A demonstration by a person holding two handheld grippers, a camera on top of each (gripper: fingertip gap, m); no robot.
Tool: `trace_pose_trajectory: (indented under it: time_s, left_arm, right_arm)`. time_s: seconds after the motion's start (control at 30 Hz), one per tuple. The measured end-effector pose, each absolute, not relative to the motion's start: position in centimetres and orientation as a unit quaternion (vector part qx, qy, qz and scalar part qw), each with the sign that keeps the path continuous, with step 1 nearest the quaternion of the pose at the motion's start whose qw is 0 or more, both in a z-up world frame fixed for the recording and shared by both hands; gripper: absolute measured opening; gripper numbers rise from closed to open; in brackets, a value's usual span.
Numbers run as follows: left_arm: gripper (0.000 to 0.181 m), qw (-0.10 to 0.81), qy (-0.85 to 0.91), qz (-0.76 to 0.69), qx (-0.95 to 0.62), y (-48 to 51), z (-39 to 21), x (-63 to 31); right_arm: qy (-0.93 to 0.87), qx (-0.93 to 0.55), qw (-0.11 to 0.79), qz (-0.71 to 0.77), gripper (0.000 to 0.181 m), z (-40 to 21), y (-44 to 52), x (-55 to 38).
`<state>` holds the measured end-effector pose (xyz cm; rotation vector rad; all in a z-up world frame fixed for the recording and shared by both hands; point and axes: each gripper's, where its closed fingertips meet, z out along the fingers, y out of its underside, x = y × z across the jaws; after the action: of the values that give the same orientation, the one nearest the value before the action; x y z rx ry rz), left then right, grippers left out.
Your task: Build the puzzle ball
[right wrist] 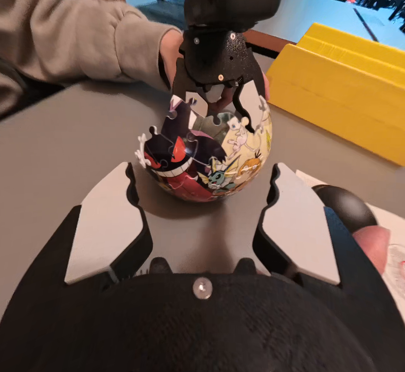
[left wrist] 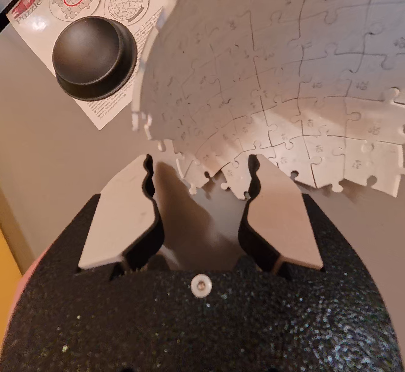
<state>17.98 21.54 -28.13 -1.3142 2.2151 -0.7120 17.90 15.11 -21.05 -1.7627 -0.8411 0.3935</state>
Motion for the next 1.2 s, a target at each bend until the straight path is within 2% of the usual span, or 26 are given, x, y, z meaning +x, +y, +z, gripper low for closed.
trace_pose_trajectory:
  time_s: [0.27, 0.7, 0.87, 1.2]
  left_arm:
    - [0.085, 0.228, 0.805, -0.269, -0.477, 21.5, -28.2, 18.0]
    - [0.087, 0.236, 0.81, -0.268, -0.464, 21.6, -28.1, 18.2]
    - [0.099, 0.248, 0.798, -0.266, -0.481, 22.2, -28.1, 18.4]
    - [0.095, 0.232, 0.79, -0.271, -0.499, 22.3, -28.3, 17.8]
  right_arm:
    - [-0.438, -0.713, 0.543, 0.065, 0.129, -20.9, 16.6, 17.1]
    - [-0.474, -0.687, 0.55, 0.043, 0.126, -21.6, 17.0, 16.1]
    - [-0.477, -0.689, 0.545, 0.028, 0.125, -21.6, 17.0, 16.1]
    - [-0.487, -0.692, 0.532, 0.0, 0.123, -21.5, 17.1, 16.0]
